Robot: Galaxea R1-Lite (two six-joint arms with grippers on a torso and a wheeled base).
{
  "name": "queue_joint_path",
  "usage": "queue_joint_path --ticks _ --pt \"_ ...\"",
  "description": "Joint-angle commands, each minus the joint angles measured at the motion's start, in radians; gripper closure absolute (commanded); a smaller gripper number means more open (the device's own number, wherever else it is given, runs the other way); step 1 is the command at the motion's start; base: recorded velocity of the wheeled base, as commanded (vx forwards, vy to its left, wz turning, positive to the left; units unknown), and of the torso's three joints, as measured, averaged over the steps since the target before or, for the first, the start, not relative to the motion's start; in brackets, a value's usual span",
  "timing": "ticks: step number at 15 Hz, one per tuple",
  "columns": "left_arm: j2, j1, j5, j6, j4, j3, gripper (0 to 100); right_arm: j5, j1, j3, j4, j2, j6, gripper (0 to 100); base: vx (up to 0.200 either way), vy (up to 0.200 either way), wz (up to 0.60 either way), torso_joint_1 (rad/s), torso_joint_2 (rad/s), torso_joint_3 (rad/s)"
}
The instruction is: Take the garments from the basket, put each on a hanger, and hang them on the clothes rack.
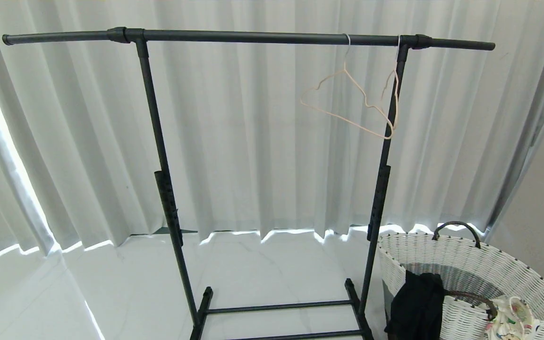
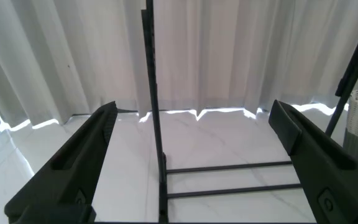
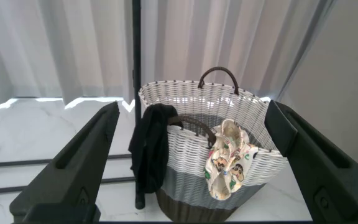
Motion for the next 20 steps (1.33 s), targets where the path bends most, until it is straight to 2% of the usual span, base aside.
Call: queue_joint_path --ticks 1,4,17,20 --pt "0.000 0.000 0.000 0.000 0.000 -0.001 0 0.000 0.000 0.000 -0.001 0.000 0.000 0 0.000 0.000 0.00 0.000 0.00 0.000" --pt "0.000 0.000 0.000 0.002 0.000 0.001 0 0.000 0.000 0.000 -0.001 0.000 0.000 0 0.000 0.000 0.00 0.000 0.00 0.000" --pt "0.000 0.000 0.000 0.009 0.000 0.001 0 0.000 0.000 0.000 -0.001 0.000 0.000 0 0.000 -0.200 0.00 0.002 0.00 0.002" --pt "0.000 0.000 0.000 0.005 0.000 0.001 0 0.000 0.000 0.000 -0.001 0.000 0.001 0 0.000 0.000 0.00 0.000 0.00 0.000"
